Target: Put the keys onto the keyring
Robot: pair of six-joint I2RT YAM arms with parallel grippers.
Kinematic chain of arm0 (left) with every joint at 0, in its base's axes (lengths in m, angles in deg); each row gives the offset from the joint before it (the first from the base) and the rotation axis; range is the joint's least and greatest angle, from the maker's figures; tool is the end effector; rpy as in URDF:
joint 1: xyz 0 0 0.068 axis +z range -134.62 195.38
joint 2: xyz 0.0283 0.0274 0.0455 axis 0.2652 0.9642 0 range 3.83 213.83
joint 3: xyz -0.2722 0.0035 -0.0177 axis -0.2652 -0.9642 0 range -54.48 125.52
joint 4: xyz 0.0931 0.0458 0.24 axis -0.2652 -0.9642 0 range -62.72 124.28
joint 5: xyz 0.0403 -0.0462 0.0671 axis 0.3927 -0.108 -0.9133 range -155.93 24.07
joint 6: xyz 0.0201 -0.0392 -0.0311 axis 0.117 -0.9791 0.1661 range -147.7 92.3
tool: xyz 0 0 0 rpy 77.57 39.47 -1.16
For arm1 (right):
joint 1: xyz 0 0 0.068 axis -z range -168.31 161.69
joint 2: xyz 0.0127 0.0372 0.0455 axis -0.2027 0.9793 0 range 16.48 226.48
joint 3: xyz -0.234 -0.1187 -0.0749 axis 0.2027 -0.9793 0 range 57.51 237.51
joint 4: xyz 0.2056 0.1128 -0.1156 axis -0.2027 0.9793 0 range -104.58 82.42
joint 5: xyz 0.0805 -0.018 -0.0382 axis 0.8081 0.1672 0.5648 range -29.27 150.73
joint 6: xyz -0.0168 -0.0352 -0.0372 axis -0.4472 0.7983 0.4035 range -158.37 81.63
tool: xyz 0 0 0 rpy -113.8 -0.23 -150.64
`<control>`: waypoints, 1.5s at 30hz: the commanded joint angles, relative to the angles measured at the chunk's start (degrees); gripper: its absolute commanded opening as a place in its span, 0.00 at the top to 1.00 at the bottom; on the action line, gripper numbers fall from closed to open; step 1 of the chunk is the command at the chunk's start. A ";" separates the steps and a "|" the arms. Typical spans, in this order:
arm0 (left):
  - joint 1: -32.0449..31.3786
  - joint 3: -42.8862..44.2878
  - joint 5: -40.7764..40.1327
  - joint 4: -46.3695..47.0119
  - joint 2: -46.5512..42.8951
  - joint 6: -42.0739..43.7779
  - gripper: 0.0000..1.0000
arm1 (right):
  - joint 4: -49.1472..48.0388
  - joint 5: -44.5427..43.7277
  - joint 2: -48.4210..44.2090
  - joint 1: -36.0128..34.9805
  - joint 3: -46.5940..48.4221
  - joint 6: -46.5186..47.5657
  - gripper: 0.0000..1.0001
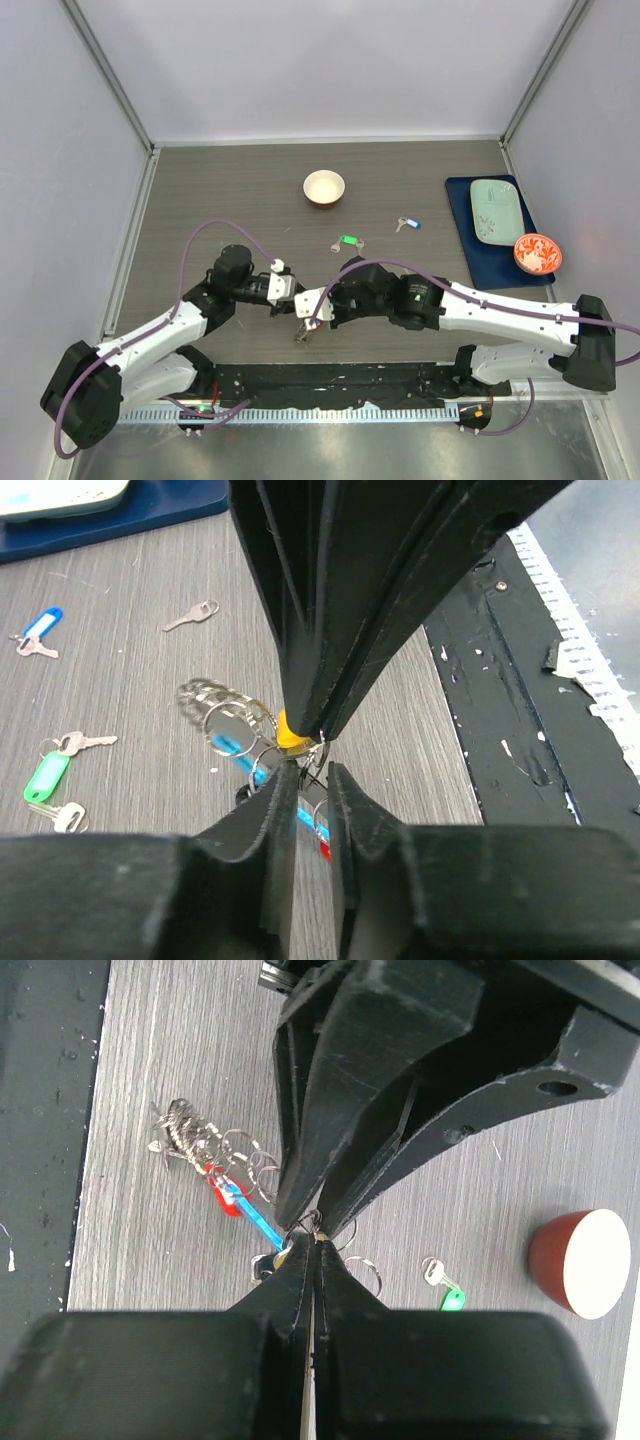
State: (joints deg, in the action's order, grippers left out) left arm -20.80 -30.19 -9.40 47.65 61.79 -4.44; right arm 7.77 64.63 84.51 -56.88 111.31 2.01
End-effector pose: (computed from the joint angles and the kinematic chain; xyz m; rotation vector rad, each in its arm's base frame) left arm 0.1479 -0.1448 0.2188 1.4629 1.2167 -1.0915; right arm 0.0933 0.2441 0.2910 -1.8366 1.2642 0.3469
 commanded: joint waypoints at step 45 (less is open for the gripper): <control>2.79 -11.19 -16.80 32.41 -14.80 -31.96 1.00 | -17.13 -6.63 -9.32 -0.24 -12.75 -10.58 0.99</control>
State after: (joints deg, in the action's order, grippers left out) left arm -18.95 -41.29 -20.77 69.68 49.02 -31.95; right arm -4.34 59.58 77.19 -57.19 102.02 -5.12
